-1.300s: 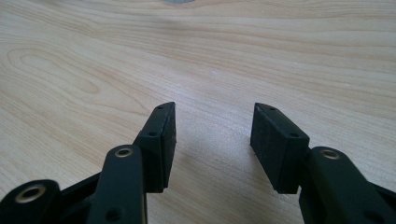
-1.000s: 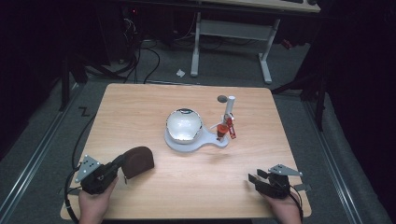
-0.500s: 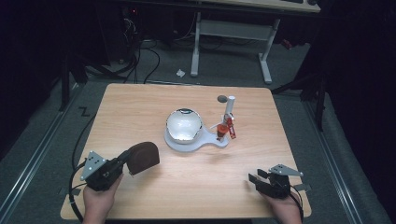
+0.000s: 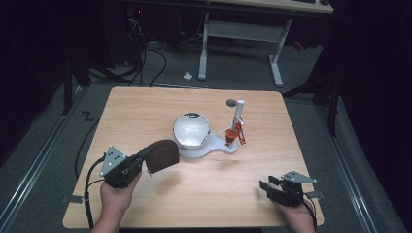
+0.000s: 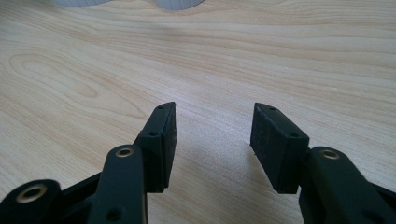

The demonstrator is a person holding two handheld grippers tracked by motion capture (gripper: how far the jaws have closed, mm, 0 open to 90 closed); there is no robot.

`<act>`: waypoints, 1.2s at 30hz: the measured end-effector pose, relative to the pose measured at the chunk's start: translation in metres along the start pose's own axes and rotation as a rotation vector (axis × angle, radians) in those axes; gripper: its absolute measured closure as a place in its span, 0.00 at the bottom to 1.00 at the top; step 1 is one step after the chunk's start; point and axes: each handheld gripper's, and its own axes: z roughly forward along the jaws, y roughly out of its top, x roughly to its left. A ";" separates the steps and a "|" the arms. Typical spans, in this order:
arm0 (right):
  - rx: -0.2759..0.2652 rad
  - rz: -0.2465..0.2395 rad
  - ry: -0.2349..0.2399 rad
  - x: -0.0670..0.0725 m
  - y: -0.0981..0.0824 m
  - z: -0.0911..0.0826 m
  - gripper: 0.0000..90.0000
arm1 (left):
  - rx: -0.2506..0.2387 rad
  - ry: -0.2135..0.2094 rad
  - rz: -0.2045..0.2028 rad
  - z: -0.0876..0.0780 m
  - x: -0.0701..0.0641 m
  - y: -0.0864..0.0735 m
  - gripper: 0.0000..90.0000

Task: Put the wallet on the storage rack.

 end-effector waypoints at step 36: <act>-0.015 -0.001 0.009 -0.003 0.000 -0.002 0.57 | 0.083 0.047 -0.002 0.074 0.009 0.055 0.98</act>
